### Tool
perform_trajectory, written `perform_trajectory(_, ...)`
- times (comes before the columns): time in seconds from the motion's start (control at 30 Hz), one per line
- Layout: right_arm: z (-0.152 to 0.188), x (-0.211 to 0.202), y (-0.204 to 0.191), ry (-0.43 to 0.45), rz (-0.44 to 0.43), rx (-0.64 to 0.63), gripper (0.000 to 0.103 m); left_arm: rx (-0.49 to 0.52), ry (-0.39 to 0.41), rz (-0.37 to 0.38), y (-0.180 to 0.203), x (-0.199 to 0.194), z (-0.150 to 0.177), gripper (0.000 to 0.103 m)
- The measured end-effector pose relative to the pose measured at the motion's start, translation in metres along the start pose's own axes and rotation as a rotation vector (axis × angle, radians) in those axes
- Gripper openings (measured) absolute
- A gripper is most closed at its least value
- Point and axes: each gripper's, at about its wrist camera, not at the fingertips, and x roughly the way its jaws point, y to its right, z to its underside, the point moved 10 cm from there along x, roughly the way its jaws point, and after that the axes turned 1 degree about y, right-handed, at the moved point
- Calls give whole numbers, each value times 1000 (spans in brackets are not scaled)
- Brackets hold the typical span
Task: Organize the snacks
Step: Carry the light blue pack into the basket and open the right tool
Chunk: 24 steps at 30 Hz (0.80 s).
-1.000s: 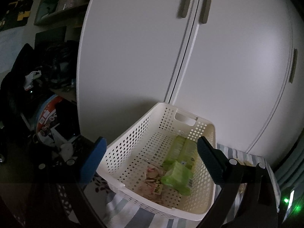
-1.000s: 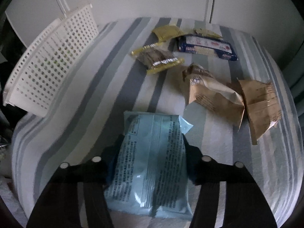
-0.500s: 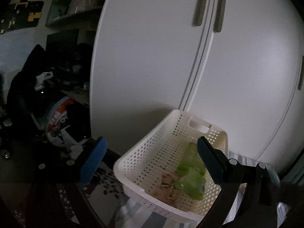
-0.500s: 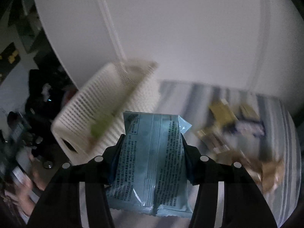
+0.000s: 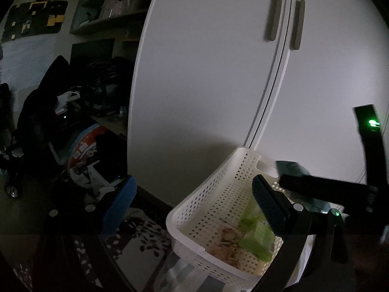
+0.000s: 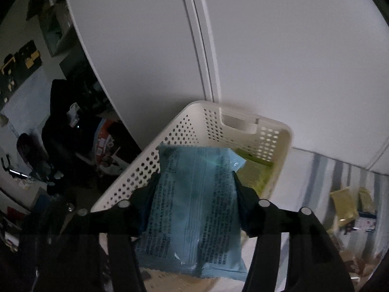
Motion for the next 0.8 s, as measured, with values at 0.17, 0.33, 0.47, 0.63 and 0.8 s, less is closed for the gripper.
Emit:
perform_trajectory(0.17, -4, 1, 4, 12, -7, 10, 65, 5, 1, 3, 3, 0, 1, 97)
perform_trajectory(0.33, 4, -4, 25, 17, 15, 50, 65, 28, 4, 13, 9, -3, 3, 97)
perform_trajectory(0.47, 15, -8, 43, 13, 32, 74, 65, 51, 3, 24, 19, -3, 6, 97)
perform_trajectory(0.63, 26, -15, 63, 11, 53, 105, 65, 70, 3, 42, 28, -4, 7, 97)
perform_trajectory(0.8, 32, -28, 83, 25, 82, 127, 77, 85, 7, 62, 37, -7, 8, 97)
